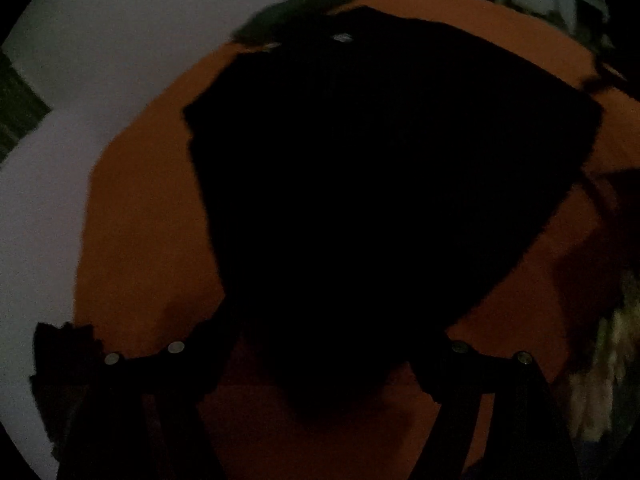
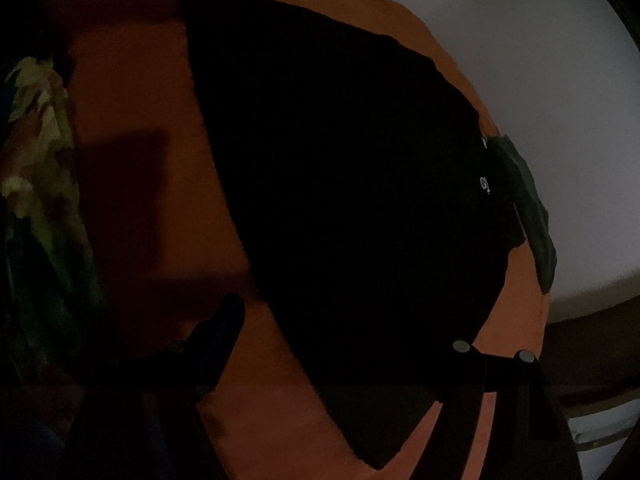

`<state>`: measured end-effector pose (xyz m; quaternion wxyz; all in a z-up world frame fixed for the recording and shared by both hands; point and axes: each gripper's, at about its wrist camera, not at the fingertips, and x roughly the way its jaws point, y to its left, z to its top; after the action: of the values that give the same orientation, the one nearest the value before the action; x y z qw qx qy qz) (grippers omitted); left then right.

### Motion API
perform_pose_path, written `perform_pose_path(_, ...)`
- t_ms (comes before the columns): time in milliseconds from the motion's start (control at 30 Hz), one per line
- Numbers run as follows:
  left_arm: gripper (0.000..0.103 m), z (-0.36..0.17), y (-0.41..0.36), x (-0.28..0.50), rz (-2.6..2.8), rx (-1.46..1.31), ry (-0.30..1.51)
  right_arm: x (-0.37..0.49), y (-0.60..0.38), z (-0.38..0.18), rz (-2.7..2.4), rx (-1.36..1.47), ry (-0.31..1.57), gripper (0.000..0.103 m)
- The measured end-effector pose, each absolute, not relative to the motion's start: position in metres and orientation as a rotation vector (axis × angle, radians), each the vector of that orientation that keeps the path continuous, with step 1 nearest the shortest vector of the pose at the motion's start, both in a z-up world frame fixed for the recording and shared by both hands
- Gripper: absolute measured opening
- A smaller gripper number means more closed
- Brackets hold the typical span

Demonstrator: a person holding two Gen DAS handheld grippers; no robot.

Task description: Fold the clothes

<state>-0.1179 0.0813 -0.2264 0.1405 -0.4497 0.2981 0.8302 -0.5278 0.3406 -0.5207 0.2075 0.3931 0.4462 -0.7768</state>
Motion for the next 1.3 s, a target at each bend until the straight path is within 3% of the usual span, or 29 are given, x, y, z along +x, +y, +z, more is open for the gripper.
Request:
perform_pose_path(200,0.078,-0.247,0.102,-0.087,2.276,-1.227,1.029,-0.529,0.344,-0.525,-2.162,1.127,1.235,0.076)
perform_pose_path(433,0.077,-0.273,0.115,-0.068,2.149,-1.156,1.240,-0.520,0.338,-0.533,-2.121,1.028,1.358,0.076)
perform_pose_path(667,0.078,-0.286,0.113,-0.060,2.145,-1.108,1.351,-0.521,0.333,-0.538,-2.103,1.023,1.390,0.076)
perform_pose_path(833,0.088,-0.297,0.113,-0.045,2.177,-0.994,1.492,-0.515,0.328,-0.545,-2.078,0.983,1.456,0.076)
perform_pose_path(1067,0.088,-0.302,0.113,-0.032,2.200,-0.906,1.571,-0.513,0.324,-0.554,-2.050,0.944,1.505,0.076)
perform_pose_path(1167,0.089,-0.301,0.116,-0.029,2.217,-0.895,1.565,-0.516,0.323,-0.556,-2.056,0.925,1.519,0.084)
perform_pose_path(1300,0.091,-0.301,0.125,-0.025,2.252,-0.880,1.558,-0.520,0.321,-0.559,-2.065,0.900,1.537,0.085)
